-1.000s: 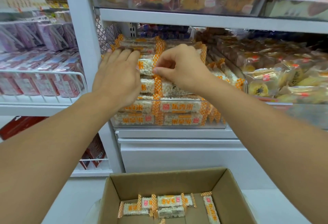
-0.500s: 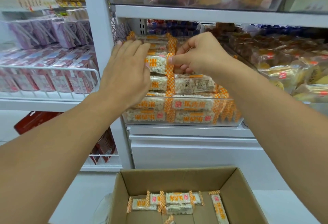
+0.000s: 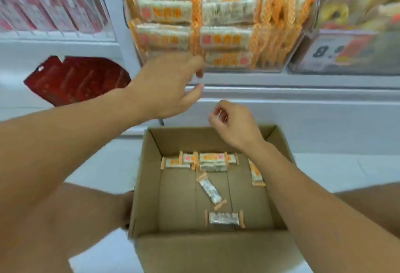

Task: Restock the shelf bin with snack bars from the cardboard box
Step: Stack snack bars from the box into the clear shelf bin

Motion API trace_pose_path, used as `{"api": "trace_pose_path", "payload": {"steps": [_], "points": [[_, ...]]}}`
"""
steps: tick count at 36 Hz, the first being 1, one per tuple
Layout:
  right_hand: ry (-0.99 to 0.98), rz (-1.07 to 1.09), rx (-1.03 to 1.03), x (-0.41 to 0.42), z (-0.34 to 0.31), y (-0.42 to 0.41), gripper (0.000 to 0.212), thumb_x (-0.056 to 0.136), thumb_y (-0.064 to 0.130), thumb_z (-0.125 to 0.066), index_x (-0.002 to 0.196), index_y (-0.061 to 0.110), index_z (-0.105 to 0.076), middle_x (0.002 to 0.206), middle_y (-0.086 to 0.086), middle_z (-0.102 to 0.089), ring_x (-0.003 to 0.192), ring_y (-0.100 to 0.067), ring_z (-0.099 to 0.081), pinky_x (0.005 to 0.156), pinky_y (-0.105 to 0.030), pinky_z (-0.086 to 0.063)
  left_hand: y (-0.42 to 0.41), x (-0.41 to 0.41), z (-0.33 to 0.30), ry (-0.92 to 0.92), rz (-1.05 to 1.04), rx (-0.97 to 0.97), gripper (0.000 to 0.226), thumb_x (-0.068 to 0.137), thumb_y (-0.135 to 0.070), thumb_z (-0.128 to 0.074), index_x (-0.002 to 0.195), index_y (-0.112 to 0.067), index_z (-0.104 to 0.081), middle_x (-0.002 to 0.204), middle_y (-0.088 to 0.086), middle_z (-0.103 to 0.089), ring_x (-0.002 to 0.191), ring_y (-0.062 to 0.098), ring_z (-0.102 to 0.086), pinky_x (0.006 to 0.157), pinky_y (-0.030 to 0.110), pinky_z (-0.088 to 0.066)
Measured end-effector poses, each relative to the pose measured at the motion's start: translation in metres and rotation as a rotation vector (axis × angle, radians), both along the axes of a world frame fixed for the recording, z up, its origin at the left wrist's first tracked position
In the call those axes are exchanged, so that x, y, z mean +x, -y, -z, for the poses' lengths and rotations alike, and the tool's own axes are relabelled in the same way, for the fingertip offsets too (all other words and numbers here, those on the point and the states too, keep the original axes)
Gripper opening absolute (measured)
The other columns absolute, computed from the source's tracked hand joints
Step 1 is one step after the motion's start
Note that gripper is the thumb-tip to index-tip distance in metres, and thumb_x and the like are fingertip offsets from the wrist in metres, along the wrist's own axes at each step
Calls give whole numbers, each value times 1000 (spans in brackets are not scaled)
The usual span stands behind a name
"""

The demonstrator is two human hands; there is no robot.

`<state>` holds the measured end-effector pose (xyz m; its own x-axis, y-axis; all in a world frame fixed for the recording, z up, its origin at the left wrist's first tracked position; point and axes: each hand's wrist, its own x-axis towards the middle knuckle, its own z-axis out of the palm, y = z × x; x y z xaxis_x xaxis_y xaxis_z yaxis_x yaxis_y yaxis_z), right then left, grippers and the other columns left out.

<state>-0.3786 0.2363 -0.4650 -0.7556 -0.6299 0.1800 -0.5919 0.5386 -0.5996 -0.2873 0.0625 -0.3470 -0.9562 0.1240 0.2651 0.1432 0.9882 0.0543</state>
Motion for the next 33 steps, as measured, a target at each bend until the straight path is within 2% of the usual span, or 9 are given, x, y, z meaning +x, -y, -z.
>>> {"api": "trace_pose_path", "payload": {"steps": [4,7,10,14,19,21,24,28,33], "points": [[471,-169,797,22,109,-49,62,76,38,-85,127,11,-62,121,-10,-66,115,-29,-61,93,-33,-51,-34,33,102,1081,-120,-285,55,97,-53,-53,141,-19,-50,132,5,-61,121,27,-57,96,32,-45],[585,-158,942,41,154,-88,85,71,43,-87,142,13,-49,137,-6,-57,119,-26,-57,92,-33,-52,-52,58,177,1280,-323,-159,64,97,-62,-48,136,-12,-56,137,8,-57,123,29,-55,99,35,-44],[705,-175,1020,46,182,-110,86,75,45,-83,145,17,-43,141,-4,-53,105,-22,-57,68,-27,-47,-77,73,236,1284,-415,123,58,98,-56,-51,135,-11,-56,139,8,-56,121,28,-55,98,35,-45],[726,-246,991,47,192,-102,76,81,43,-81,142,11,-49,140,-6,-53,122,-25,-55,85,-25,-44,-110,83,280,1398,-566,521,50,98,-50,-54,123,-8,-62,132,14,-60,109,27,-60,86,33,-45],[752,-427,1122,63,192,-71,55,85,39,-77,130,10,-62,119,-7,-62,93,-21,-58,50,-23,-42,-115,63,295,1475,-716,802,44,100,-47,-51,127,-12,-58,100,7,-59,92,26,-62,82,34,-51],[826,-458,1141,67,198,-66,45,89,30,-75,127,9,-63,111,-8,-60,89,-22,-58,56,-22,-52,-114,53,295,1506,-764,852,41,103,-44,-48,124,-10,-54,98,8,-57,85,24,-58,84,33,-51],[1095,-295,959,62,203,-66,24,88,22,-77,107,9,-70,91,-9,-59,76,-25,-61,76,-39,-60,-112,47,294,1512,-873,949,53,105,-48,-41,136,-5,-46,126,18,-53,111,32,-56,99,42,-47],[1390,-68,555,34,199,-68,15,92,18,-72,103,8,-70,82,-5,-65,72,-14,-67,72,-29,-62,-104,44,306,1171,-1195,1371,73,91,-60,-61,143,-11,-48,141,17,-52,118,34,-58,90,41,-53],[1462,29,261,23,191,-44,22,93,26,-71,100,6,-73,82,-9,-70,80,-21,-71,71,-31,-62,-103,35,319,740,-1256,1711,27,90,-19,-71,111,-3,-69,85,9,-73,70,21,-69,58,32,-59]]}}
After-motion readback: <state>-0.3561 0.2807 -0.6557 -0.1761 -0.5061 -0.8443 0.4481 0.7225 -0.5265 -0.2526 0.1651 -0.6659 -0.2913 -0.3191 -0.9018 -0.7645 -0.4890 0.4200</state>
